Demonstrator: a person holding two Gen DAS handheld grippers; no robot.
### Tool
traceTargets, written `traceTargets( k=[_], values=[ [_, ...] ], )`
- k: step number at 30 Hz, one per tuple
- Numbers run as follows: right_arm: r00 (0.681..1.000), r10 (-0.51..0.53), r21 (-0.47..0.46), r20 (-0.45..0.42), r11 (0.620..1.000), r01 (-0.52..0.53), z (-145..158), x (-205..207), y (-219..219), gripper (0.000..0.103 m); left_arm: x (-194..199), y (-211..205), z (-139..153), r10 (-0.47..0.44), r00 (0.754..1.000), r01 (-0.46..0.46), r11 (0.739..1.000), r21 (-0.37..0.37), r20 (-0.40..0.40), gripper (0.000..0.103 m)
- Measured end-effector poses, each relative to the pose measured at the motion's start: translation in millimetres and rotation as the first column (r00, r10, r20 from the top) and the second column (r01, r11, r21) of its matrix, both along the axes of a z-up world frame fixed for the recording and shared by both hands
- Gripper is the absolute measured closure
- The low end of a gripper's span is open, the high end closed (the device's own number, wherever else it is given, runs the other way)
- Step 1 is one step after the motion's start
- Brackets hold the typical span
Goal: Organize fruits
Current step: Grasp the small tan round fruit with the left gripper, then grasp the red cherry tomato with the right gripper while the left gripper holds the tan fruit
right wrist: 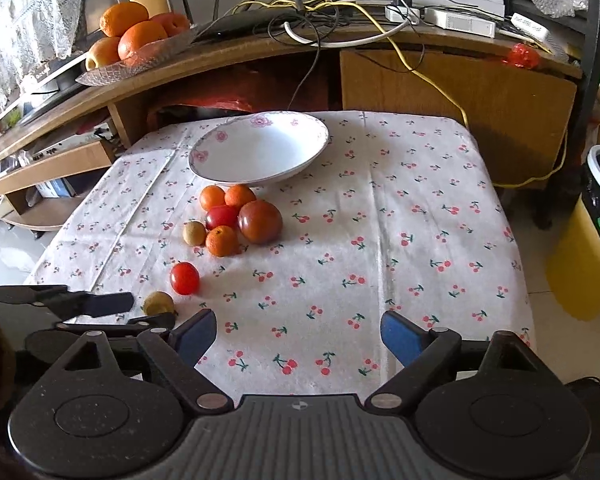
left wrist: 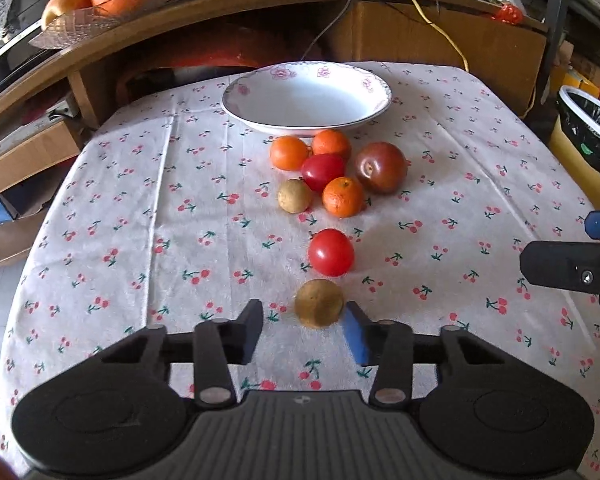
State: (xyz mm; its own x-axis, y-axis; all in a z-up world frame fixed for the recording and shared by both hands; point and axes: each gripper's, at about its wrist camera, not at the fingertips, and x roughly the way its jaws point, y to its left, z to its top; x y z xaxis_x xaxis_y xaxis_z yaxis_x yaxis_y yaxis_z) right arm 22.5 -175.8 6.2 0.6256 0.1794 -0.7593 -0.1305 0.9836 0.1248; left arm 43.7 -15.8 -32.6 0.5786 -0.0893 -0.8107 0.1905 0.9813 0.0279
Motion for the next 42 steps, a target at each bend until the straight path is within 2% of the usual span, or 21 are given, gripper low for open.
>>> traceTargets(
  k=[5,12,17,23,30,34,42],
  values=[
    [1.0,0.012,0.011,-0.01,1.0,-0.012,0,1,-1,0.025,3,-3,-2,-0.035,0.999,0.035,0.999,-0.038,-0.003,0.069],
    [1.0,0.007,0.016,-0.016,1.0,-0.006,-1,3,-4,0.032,2,-3,-1,-0.074,0.997,0.073,0.996,-0.05,-0.003,0.069],
    [0.999,0.026,0.021,-0.026,0.999,-0.025,-3,7,-1,0.036,-3,7,11,-0.06,0.998,0.06,0.998,-0.033,0.001,0.069],
    [0.991,0.132,0.002,-0.031,0.991,-0.132,-7,25,27,0.04,2,25,33,-0.053,0.998,0.053,0.998,-0.015,0.017,0.069],
    [0.963,0.268,-0.01,-0.031,0.963,-0.268,-15,49,60,0.047,24,47,37,-0.077,0.997,0.077,0.997,-0.006,0.002,0.069],
    [0.943,0.328,-0.007,-0.048,0.944,-0.329,-24,60,74,0.055,32,61,35,-0.064,0.998,0.064,0.997,-0.038,-0.004,0.069],
    [0.929,0.36,0.019,-0.09,0.933,-0.359,-41,75,86,0.071,39,69,25,-0.058,0.998,0.055,0.995,-0.084,-0.031,0.069]
  ],
)
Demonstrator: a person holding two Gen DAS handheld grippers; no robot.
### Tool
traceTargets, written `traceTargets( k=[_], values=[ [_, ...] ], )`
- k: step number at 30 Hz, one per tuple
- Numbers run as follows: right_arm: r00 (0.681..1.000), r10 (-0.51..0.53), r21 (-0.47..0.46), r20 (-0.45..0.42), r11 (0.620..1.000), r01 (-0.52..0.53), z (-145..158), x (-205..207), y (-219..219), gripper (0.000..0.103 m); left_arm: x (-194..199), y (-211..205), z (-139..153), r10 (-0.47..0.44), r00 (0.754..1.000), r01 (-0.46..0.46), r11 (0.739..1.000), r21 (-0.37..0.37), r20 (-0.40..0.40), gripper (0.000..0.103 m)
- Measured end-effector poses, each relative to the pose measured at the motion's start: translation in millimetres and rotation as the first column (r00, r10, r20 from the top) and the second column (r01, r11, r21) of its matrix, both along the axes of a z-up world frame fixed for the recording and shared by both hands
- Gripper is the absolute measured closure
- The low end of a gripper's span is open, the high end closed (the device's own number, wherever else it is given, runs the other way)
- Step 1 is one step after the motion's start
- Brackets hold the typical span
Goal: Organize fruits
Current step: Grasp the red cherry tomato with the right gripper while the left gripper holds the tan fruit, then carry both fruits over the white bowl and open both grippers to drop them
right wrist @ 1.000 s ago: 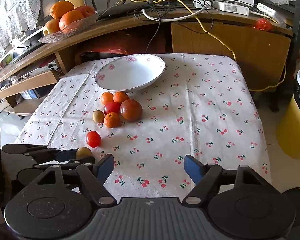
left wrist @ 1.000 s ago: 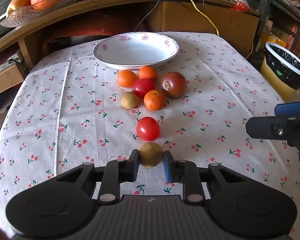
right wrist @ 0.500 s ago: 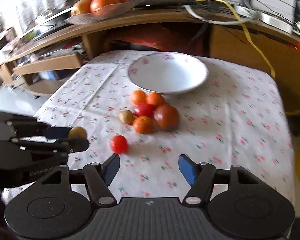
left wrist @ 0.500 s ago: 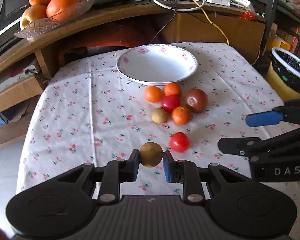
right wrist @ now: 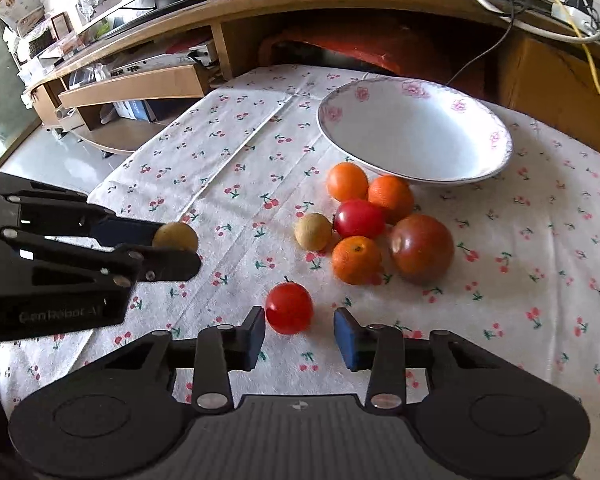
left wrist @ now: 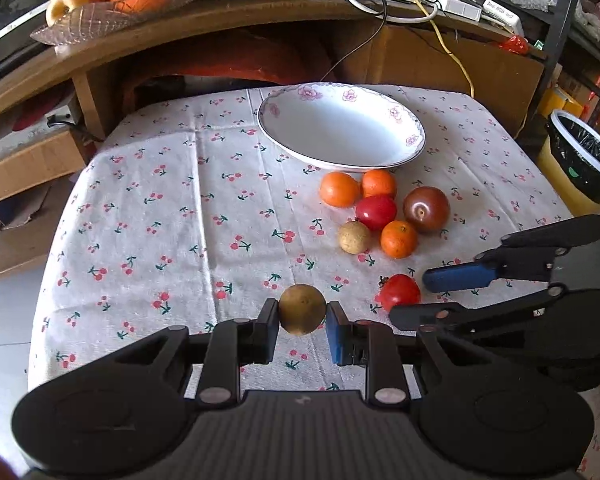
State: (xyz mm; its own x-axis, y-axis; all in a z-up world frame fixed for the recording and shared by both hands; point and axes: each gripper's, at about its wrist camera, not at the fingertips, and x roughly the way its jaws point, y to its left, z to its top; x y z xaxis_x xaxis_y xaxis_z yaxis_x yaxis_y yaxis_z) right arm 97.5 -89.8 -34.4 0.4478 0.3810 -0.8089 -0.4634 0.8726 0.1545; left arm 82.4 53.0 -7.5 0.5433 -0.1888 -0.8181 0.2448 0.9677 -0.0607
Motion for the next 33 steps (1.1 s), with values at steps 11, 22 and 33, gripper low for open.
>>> traceTargets(
  k=[11,22,33],
  values=[
    [1.0,0.0,-0.004,-0.005,1.0,0.0,-1,4,1,0.081,8,-5,-11,-0.019,0.999,0.02,1.0,0.017,-0.037,0.069],
    [0.994,-0.099,0.065,0.057,0.993,0.095,29,18,-30,0.081,32,-30,8,-0.048,0.999,0.048,0.999,0.002,0.021,0.069],
    [0.981,-0.154,0.041,0.12,0.988,0.15,39,74,-43,0.081,96,-50,24,-0.039,0.995,0.041,0.999,-0.017,0.092,0.069]
  ],
)
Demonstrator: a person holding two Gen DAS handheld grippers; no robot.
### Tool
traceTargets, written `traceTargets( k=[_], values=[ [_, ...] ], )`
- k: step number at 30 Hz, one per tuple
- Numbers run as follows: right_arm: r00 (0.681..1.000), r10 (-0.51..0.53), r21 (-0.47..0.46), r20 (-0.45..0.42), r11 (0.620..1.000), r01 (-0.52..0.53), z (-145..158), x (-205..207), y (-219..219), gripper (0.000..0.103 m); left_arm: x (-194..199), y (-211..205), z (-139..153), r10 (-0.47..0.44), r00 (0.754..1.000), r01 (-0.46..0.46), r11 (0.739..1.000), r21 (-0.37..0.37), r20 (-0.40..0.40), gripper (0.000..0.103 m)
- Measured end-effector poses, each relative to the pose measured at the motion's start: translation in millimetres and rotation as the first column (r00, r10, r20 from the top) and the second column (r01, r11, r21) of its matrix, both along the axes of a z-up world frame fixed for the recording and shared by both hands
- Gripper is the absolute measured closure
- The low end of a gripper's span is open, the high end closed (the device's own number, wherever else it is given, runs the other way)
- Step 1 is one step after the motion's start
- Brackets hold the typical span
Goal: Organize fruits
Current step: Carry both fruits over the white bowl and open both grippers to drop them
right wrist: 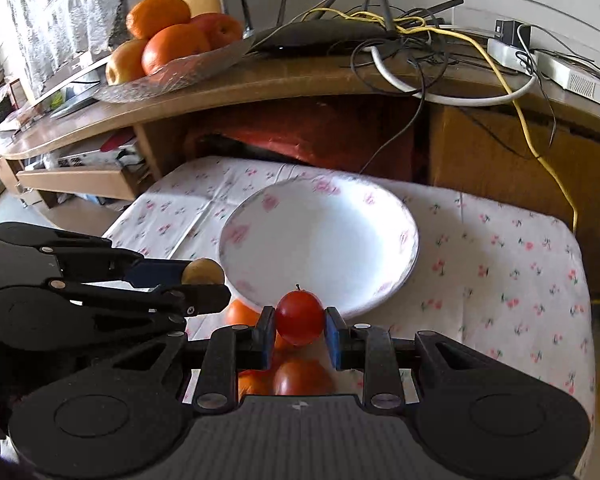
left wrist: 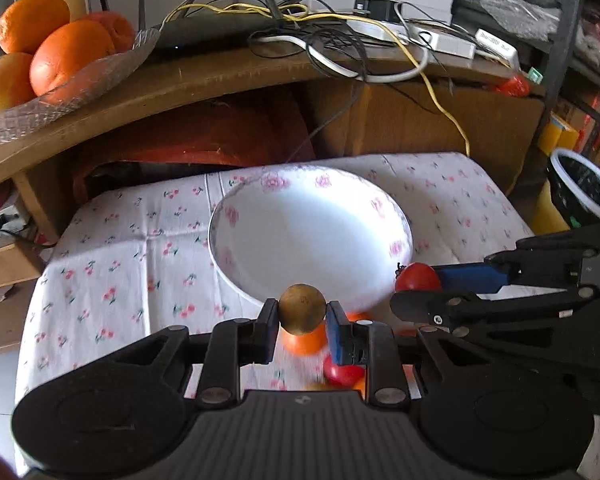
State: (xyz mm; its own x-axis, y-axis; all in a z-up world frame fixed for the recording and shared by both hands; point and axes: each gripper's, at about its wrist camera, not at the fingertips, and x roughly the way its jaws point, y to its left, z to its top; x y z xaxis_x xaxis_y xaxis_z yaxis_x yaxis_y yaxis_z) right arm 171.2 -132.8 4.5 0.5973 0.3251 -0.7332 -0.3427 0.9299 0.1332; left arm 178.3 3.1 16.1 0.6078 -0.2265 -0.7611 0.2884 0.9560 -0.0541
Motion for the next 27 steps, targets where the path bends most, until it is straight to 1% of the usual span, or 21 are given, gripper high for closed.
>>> traceTargets(
  k=[4,13,21,27],
  values=[
    [1.0,-0.005,-0.007,-0.011,1.0,0.005,-8,14,-2,0.081,18,-3,-10,0.007,1.0,-0.007,1.0,0.014,-0.007,0.069],
    [0.999,0.002,-0.011,-0.035,1.0,-0.003,-20,27,-4,0.079,29,-7,-24,0.009,1.0,-0.008,0.999,0.033,-0.016,0.069],
    [1.0,0.006,-0.011,-0.027,1.0,-0.006,-22,33,-4,0.078,32,-7,-26,0.009,1.0,-0.009,0.999,0.034,-0.007,0.069],
    [1.0,-0.004,-0.011,-0.021,1.0,0.004,-22,33,-6,0.073,32,-6,-26,0.017,1.0,-0.017,0.999,0.035,-0.005,0.068]
  ],
)
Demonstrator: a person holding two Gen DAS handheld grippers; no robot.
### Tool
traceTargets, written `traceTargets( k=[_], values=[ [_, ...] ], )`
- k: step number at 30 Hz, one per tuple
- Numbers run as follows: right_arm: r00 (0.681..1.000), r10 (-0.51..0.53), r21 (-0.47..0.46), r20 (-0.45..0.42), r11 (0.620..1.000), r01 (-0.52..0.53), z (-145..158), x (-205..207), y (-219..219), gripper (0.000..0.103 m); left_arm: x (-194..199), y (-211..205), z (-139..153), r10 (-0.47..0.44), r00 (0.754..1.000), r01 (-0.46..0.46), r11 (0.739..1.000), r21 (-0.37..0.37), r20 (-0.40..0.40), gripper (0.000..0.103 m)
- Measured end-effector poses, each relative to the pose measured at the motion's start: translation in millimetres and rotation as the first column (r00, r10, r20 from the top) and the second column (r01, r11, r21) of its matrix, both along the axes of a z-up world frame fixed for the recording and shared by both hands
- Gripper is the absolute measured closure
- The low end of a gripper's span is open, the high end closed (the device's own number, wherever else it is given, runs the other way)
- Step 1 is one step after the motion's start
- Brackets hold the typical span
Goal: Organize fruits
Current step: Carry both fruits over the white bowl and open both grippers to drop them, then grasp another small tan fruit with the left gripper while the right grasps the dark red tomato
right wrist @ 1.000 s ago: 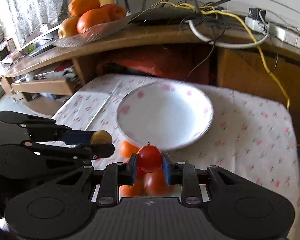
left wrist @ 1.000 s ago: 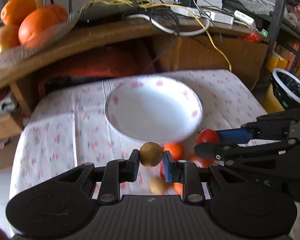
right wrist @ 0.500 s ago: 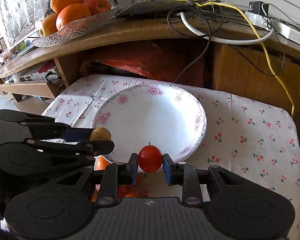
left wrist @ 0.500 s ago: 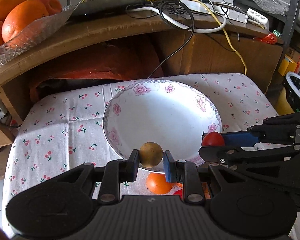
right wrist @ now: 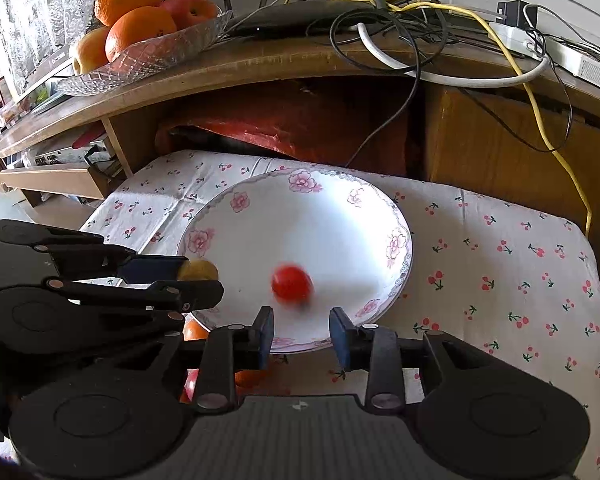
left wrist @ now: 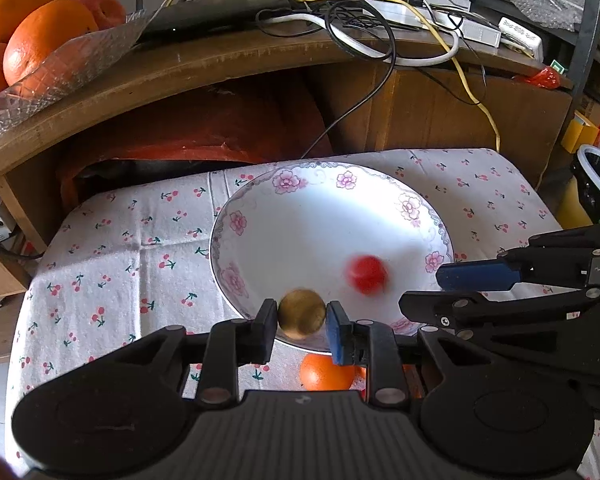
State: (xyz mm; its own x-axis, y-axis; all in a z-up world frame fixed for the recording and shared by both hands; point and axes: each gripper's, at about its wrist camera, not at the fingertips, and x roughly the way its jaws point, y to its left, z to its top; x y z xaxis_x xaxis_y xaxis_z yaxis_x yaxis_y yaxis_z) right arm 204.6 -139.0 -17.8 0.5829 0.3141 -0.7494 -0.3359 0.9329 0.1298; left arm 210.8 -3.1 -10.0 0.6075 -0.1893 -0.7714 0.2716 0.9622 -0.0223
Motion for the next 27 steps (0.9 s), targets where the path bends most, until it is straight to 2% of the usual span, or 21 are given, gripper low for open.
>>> traceTargets(
  k=[3,13,18,27],
  values=[
    [1.0,-0.007,-0.007,0.007,1.0,0.007,1,0,-1,0.07,-1,0,0,-0.004,1.0,0.004,1.0,0.004,0.008,0.066],
    [1.0,-0.013,0.002,0.014,1.0,0.013,7,-9,-7,0.069,-7,5,11,-0.005,0.999,0.005,1.0,-0.01,0.032,0.063],
    [1.0,-0.008,0.004,0.019,1.0,0.008,11,-19,-13,0.063,-13,8,14,-0.013,1.0,0.013,1.0,-0.022,0.023,0.063],
    [1.0,0.023,0.002,-0.009,1.0,-0.023,9,-38,-21,0.063,-35,12,16,-0.056,0.998,0.056,0.998,-0.031,0.008,0.063]
  ],
)
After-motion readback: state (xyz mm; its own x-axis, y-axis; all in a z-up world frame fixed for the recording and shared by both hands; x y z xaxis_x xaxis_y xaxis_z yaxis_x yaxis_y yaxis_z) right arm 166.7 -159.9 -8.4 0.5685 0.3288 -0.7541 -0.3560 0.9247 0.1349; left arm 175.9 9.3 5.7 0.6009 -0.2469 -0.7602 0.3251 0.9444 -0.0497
